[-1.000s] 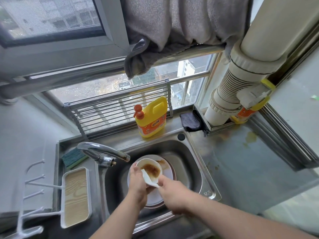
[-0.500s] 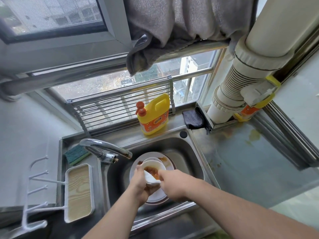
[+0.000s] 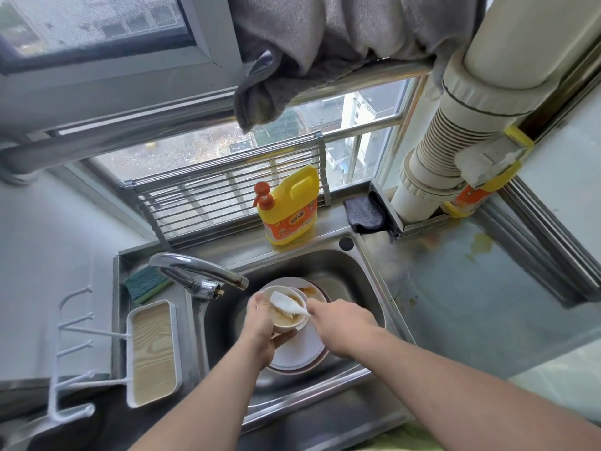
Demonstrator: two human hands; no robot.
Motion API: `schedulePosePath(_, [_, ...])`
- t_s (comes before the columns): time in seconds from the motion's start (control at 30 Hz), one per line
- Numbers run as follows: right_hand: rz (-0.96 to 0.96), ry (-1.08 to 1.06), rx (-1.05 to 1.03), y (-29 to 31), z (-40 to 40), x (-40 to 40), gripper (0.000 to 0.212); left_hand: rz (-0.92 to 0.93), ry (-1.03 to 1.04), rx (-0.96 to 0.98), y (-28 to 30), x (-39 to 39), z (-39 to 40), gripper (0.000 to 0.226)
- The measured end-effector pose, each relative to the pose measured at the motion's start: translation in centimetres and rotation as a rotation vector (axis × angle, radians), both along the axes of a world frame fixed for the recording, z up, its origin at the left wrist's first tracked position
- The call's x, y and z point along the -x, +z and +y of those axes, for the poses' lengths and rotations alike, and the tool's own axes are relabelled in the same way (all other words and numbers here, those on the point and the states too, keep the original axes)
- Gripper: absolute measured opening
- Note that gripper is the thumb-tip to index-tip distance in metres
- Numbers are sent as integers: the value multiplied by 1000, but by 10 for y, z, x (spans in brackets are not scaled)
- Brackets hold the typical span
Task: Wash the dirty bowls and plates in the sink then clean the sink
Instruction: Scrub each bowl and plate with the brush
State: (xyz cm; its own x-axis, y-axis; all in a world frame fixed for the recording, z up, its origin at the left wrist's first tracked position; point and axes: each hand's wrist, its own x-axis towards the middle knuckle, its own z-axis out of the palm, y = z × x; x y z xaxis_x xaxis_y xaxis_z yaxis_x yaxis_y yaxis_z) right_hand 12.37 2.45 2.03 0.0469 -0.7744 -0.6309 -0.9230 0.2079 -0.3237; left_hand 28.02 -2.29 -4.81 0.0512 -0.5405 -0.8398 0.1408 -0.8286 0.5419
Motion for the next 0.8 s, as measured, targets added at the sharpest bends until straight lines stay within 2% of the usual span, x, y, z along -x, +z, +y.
schedulePosePath(0.1, [-128, -100, -78, 2, 7, 11, 18, -55, -37, 47, -5, -9, -9, 29])
schedulePosePath(0.2, [-271, -113, -91, 10, -4, 6, 18, -65, -46, 61, -2, -5, -2, 31])
schedulePosePath(0.3, [-152, -69, 13, 5, -19, 22, 22, -38, -77, 71, 4, 0, 4, 31])
schedulePosePath(0.4, [-44, -90, 21, -5, -13, 45, 20, -15, -98, 113, 7, -2, -6, 27])
schedulePosePath(0.57, [-404, -331, -23, -17, -1, 22, 18, -109, -111, 178, -4, -2, -6, 21])
schedulePosePath(0.67, [-374, -356, 53, -23, -5, 12, 17, -242, -209, 285, -15, -8, -5, 12])
schedulePosePath(0.73, [-272, -351, 83, -26, -4, 21, 16, -299, -309, 326, -16, -14, -8, 36])
schedulePosePath(0.8, [-265, -402, 74, -33, 1, 34, 18, -352, -436, 369, -17, -19, -12, 62])
